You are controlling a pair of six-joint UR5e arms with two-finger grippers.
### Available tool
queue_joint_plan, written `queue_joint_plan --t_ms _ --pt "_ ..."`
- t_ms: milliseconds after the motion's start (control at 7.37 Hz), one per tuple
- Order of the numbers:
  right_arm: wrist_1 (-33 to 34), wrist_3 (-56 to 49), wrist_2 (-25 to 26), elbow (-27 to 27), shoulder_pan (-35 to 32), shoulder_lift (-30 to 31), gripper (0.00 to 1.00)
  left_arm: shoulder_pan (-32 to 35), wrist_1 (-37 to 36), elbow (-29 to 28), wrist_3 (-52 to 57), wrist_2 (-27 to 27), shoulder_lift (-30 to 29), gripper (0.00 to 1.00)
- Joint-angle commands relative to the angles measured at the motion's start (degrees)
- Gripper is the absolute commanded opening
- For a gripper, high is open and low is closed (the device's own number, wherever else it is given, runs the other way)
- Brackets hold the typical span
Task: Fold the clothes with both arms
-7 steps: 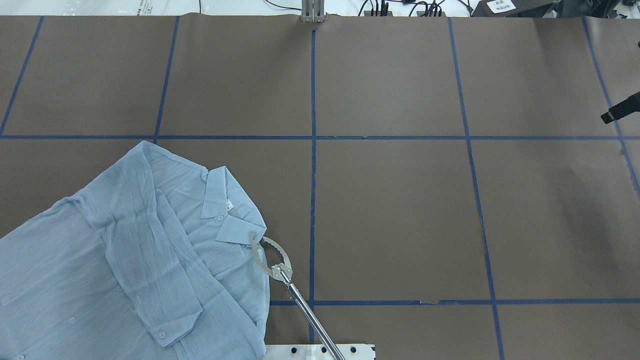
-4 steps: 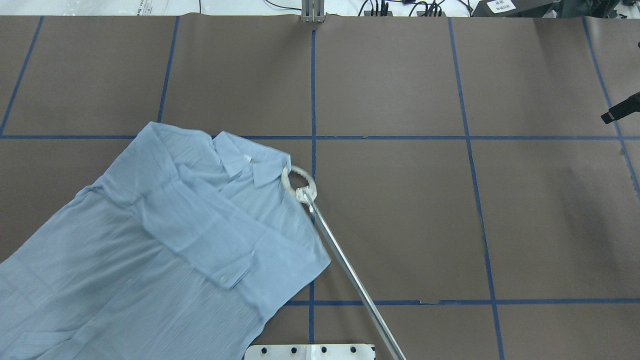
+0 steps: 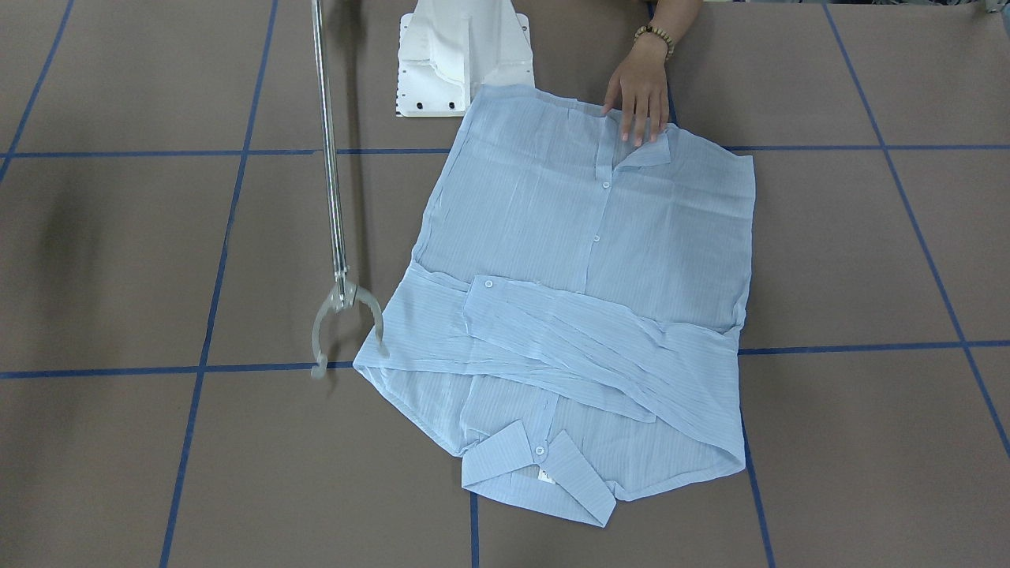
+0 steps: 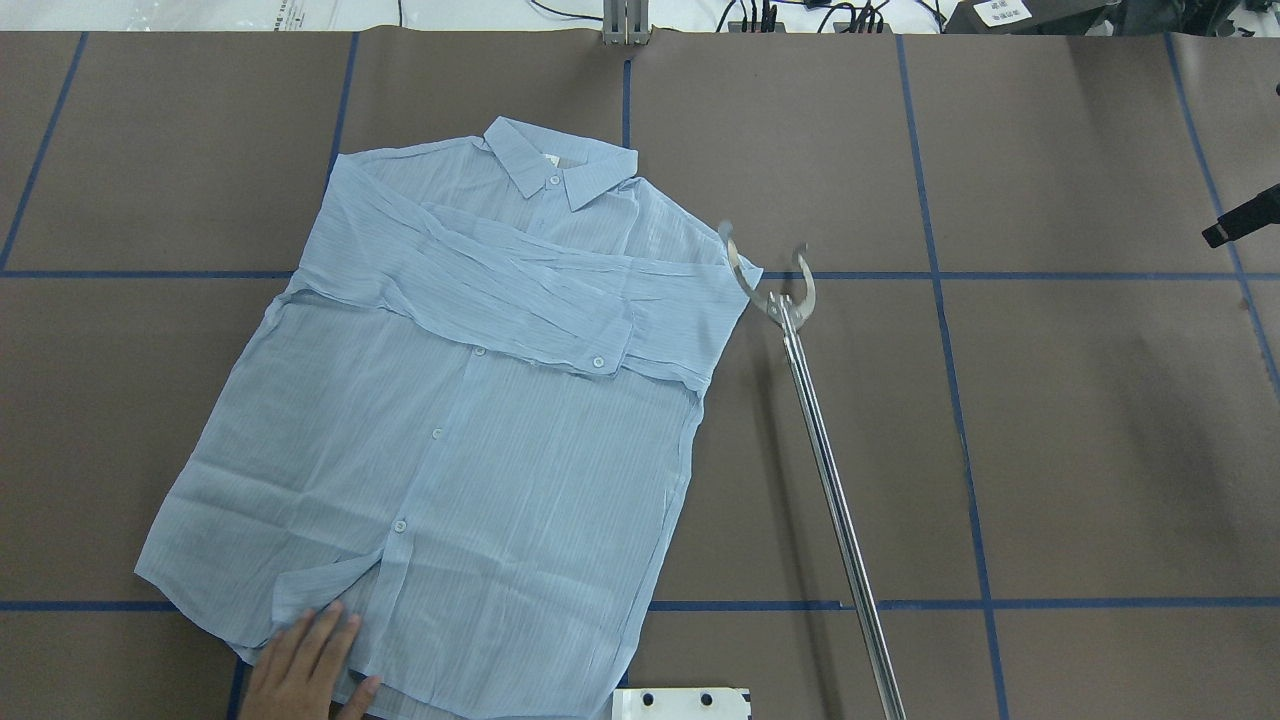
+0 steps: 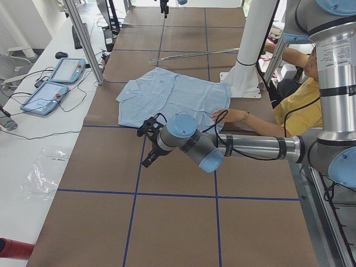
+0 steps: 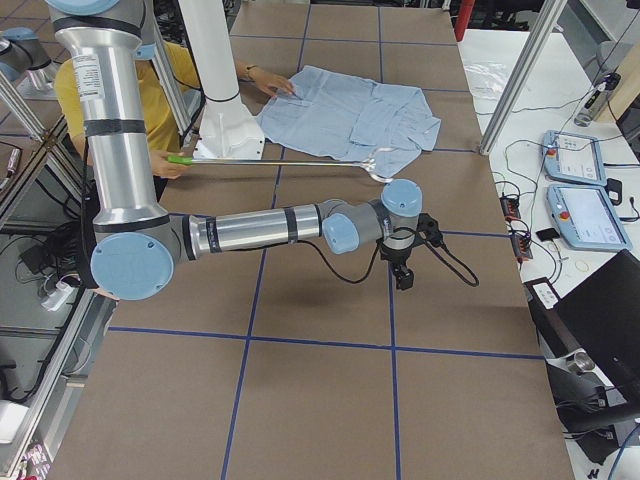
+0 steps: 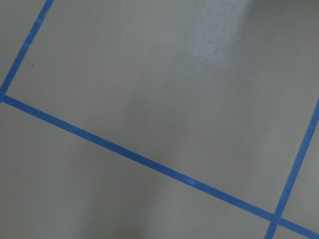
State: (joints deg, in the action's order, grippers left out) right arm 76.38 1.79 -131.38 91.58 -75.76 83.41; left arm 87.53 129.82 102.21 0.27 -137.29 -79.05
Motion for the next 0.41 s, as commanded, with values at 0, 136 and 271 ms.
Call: queue_joint_plan --t_ms 0,136,271 --pt "0.0 -0.03 0.07 0.0 0.0 0.0 1.0 0.0 -0.09 0.09 0.08 -0.26 -0.14 1.0" --pt "0.0 -0.03 0.07 0.0 0.0 0.0 1.0 -0.08 -0.35 0.09 0.08 -0.26 -0.49 1.0" --pt "0.0 -0.03 0.07 0.0 0.0 0.09 1.0 0.0 -0.18 0.18 0.17 -0.09 -0.49 1.0"
